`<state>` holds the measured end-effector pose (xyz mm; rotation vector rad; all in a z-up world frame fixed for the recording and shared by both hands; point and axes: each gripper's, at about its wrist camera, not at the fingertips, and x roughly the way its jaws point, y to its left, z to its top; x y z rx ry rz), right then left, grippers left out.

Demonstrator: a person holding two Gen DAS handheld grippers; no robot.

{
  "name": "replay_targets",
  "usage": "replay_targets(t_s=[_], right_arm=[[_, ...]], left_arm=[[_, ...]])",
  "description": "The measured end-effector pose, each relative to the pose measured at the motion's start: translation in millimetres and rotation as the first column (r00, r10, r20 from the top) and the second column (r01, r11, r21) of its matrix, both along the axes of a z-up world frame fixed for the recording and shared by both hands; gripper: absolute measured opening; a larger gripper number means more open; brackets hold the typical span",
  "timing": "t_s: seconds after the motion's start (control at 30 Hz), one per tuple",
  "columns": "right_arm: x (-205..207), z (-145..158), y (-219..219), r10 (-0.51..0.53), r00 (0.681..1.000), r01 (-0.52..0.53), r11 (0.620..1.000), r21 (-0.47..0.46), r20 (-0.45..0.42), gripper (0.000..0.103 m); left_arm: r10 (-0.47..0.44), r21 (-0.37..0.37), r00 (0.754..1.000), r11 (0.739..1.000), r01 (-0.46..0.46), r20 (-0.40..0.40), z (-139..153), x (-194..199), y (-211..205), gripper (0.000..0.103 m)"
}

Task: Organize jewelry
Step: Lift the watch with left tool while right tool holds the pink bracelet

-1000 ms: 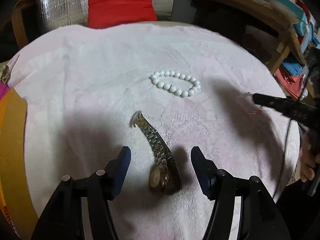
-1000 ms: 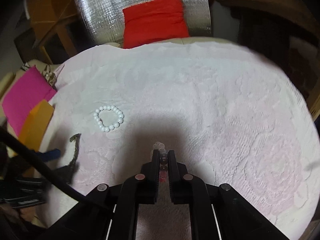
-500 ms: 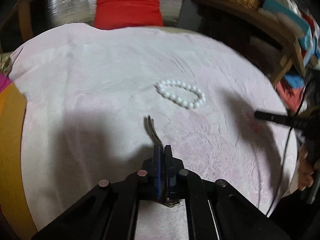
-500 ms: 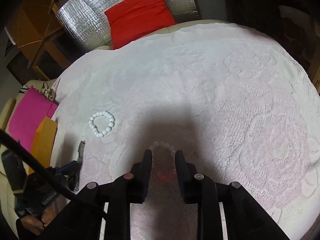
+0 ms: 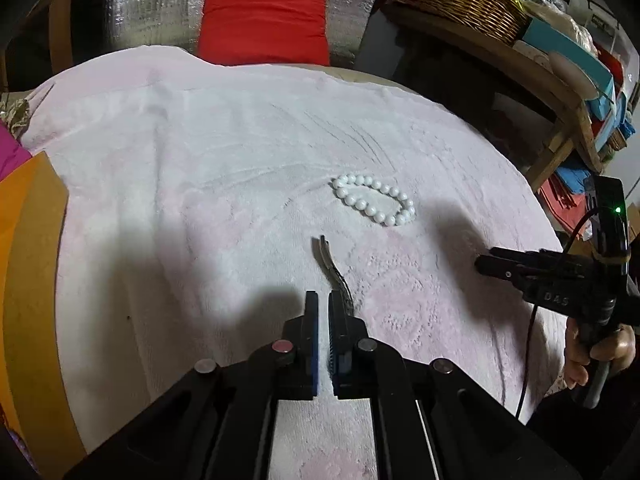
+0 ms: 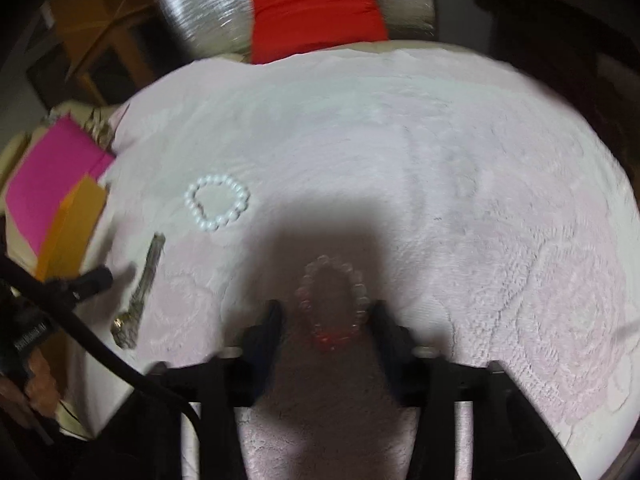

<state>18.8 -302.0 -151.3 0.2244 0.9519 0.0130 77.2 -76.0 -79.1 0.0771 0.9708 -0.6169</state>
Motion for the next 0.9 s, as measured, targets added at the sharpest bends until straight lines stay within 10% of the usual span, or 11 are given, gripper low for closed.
replay_targets(t_s=[0.1, 0.27, 0.43, 0.63, 0.9], right_arm=[[-1, 0, 7, 0.018, 1.0, -0.017, 0.999, -0.044, 0.012, 0.015], [-5, 6, 7, -0.018, 0.998, 0.024, 0.995, -0.095, 0.055, 0.008], [-7, 11, -18, -0.085, 0.994, 0.086, 0.996, -0.022, 0.069, 0.008], [-10, 8, -31, -0.096, 0.994, 0.095, 0.995, 0.013, 0.044, 0.008], [-12, 4, -37, -0.101, 0.995, 0.1, 0.994, 0.049, 0.021, 0.008]], left_arm=[[-0.015, 0.016, 1.0, 1.0, 0.015, -0.009, -2, -2, -4, 0.011], [-0.047, 0.026, 0.999, 0.999, 0.048, -0.014, -4, -5, -9, 0.053], [-0.092, 0.048, 0.995, 0.994, 0.094, -0.03, -11, -9, -23, 0.06], [-0.105, 0.102, 0.994, 0.989, 0.106, -0.016, -23, -10, -38, 0.059], [-0.064, 0.101, 0.998, 0.993, 0.066, -0.016, -27, -2, -42, 0.009]])
